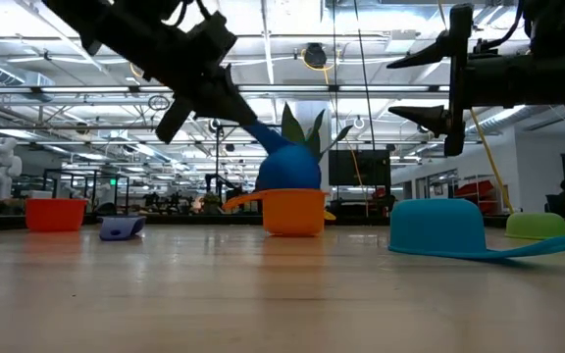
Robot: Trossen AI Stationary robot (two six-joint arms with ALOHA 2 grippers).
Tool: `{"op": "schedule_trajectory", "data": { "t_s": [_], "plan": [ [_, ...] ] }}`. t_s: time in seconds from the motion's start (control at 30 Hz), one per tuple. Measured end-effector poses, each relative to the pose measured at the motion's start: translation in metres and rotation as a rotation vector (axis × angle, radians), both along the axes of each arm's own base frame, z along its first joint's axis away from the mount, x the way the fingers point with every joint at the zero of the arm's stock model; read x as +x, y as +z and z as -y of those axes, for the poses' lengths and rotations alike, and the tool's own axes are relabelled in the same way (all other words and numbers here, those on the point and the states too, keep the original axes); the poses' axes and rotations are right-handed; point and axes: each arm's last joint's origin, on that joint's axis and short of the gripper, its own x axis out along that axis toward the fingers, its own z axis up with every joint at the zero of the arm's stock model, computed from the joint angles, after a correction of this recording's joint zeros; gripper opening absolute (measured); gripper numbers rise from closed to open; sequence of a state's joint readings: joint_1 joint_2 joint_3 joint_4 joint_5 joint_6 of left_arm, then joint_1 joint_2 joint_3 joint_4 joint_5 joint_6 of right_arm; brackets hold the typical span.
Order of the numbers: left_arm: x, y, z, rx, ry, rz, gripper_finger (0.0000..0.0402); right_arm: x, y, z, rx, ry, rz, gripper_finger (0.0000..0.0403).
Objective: Nest measuring cups in basket
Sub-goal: Stack the blue measuring cup on the orange measuring cup
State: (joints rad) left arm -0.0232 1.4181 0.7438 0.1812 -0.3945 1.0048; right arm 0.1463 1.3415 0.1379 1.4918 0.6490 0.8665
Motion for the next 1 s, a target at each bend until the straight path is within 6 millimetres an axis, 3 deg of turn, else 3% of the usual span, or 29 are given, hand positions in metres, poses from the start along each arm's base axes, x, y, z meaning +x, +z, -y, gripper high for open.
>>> {"op": "schedule_trajectory", "data": {
  "t_s": [0.2,0.57,1.0],
  "plan": [
    [-0.001,-0.009,-0.003,-0.072,-0.024,0.070,0.0005,0.000,0.000,0.000,-0.005,-0.001,-0.003,0.0283],
    [-0.003,-0.010,-0.004,-0.001,0.154,0.084,0.0005,0.001,0.000,-0.001,-0.022,0.023,-0.008,0.0283],
    [-0.006,-0.001,0.038,0.076,0.214,0.177,0.0008,0.001,0.000,-0.003,-0.039,0.081,-0.009,0.0283]
  ]
}}
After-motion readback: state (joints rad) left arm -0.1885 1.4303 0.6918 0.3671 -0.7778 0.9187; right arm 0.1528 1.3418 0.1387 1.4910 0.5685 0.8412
